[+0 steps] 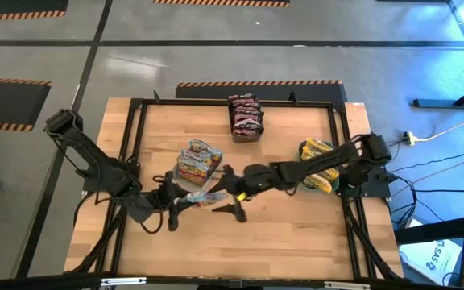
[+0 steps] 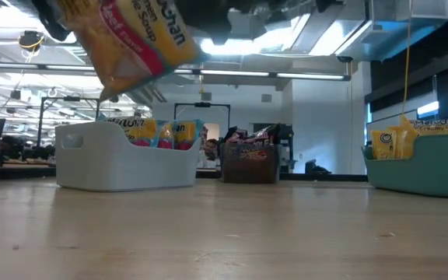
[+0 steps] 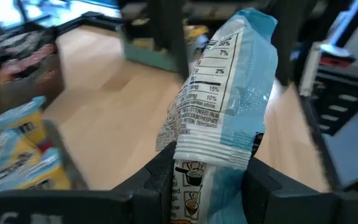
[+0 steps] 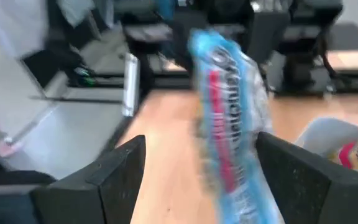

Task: Sort Maruchan noodles
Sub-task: Put the blue noodle pack into the gray bin, then return to Home Position

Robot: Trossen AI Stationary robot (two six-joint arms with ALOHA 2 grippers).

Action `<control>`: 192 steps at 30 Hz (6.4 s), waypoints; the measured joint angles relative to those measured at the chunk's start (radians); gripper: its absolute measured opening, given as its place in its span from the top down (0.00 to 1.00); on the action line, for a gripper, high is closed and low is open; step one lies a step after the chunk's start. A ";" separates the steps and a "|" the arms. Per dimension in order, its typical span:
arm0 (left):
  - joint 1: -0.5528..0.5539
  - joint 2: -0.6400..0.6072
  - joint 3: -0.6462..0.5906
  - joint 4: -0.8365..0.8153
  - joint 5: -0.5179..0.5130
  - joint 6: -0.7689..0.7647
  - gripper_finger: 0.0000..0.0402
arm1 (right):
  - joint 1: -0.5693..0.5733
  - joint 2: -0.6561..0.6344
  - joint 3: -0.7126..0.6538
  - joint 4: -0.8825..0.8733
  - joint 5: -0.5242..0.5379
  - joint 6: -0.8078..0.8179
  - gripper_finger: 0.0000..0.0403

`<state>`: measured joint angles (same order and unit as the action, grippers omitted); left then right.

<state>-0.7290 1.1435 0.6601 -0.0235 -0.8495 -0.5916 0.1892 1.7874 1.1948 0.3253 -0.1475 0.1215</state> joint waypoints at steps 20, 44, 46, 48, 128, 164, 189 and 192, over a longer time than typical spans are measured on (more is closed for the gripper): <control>0.003 -0.001 -0.001 0.111 0.047 0.136 0.73 | 0.003 0.117 0.154 -0.158 0.086 -0.086 0.49; -0.056 -0.258 -0.001 -0.233 0.099 0.101 0.59 | -0.007 0.117 0.283 -0.377 0.209 -0.082 0.78; -0.065 -0.315 -0.001 -0.304 0.164 0.095 0.58 | -0.017 0.117 0.327 -0.452 0.233 -0.079 0.77; -0.072 -0.367 -0.001 -0.368 0.183 0.080 0.59 | -0.039 0.117 0.365 -0.496 0.233 -0.060 0.77; -0.077 -0.568 0.000 -0.507 -0.115 0.211 0.59 | -0.177 0.409 0.383 0.035 -0.045 -0.023 0.83; -0.077 -0.517 0.000 -0.455 -0.155 0.244 0.59 | -0.170 0.457 0.382 0.089 0.024 -0.065 0.98; 0.199 -0.380 -0.001 -0.299 -0.020 0.240 0.60 | -0.163 -0.647 -0.429 -0.049 0.051 -0.127 0.98; 0.269 -0.365 -0.001 -0.260 -0.002 0.290 0.63 | -0.163 -0.764 -0.502 -0.069 0.051 -0.123 0.98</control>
<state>-0.4595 0.7788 0.6594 -0.2835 -0.8519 -0.3019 0.0257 1.0235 0.6926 0.2565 -0.0966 -0.0011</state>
